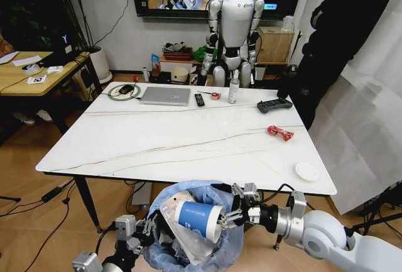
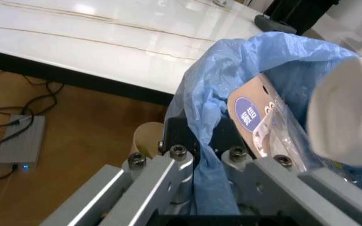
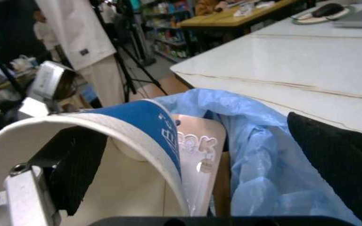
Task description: Pick up the trash bin and place the trash from the table into it.
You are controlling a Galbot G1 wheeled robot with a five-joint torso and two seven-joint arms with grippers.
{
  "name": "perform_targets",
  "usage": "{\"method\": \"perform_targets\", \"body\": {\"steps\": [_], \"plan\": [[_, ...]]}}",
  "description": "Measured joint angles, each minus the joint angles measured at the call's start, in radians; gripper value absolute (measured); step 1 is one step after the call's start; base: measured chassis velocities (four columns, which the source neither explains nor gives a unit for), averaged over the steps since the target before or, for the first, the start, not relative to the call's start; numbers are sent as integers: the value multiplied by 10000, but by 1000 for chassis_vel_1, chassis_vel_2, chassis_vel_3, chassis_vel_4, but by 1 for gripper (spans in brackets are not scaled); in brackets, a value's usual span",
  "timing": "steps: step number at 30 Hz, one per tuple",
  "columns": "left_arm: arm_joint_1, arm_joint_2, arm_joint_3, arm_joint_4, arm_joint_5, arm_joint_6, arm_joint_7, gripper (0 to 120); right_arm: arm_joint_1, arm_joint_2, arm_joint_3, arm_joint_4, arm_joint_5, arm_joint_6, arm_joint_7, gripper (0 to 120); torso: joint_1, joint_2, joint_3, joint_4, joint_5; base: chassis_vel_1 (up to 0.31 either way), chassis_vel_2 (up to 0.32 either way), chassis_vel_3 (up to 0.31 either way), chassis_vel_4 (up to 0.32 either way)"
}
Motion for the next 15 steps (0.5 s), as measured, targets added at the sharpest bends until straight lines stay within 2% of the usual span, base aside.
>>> {"method": "perform_targets", "body": {"steps": [10,15], "plan": [[-29,47,11,0,-48,7,-11,0,199,-3,56,1028,209,-1988,2932,100,2,0,0,0,1,0,0,0,0],[-28,48,25,0,-48,11,-15,0,265,-88,99,1135,250,-2241,3446,100,2,-1,0,0,2,0,0,0,0]]}}
